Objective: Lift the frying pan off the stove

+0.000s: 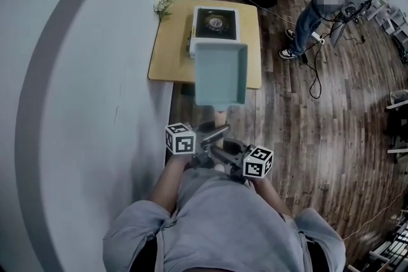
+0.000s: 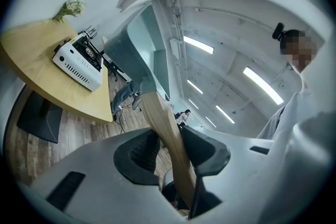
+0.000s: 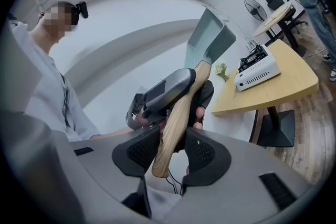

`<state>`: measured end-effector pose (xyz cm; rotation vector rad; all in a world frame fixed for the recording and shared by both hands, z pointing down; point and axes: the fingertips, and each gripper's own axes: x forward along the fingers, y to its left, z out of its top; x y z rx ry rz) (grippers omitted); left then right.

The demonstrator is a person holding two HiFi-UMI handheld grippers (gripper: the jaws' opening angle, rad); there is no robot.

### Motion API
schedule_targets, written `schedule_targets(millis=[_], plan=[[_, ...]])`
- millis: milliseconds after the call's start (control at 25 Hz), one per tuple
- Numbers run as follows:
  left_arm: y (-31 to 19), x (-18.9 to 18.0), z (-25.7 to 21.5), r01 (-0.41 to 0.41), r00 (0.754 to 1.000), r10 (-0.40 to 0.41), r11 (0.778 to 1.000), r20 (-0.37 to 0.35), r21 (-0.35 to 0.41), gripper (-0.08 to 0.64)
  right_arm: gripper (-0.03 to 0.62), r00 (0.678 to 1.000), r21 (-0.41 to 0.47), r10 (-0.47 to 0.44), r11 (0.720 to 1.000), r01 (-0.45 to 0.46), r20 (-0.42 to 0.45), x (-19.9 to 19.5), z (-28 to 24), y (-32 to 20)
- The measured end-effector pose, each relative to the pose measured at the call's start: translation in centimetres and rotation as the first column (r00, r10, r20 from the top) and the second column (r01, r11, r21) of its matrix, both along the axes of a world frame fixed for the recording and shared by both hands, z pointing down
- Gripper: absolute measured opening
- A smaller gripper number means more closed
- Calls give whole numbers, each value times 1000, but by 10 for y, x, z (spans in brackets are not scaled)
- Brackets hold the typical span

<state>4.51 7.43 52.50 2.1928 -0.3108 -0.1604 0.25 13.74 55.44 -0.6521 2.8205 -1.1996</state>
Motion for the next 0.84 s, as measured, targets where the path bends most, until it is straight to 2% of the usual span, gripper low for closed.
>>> schedule_targets(millis=[360, 840], plan=[[22, 1, -1, 9, 1000, -9, 1000, 26, 17, 132, 141, 1000, 2, -24, 1000, 24, 13, -1, -3, 22], [24, -1, -1, 24, 999, -25, 999, 22, 23, 133, 141, 999, 12, -32, 999, 32, 15, -2, 0, 25]])
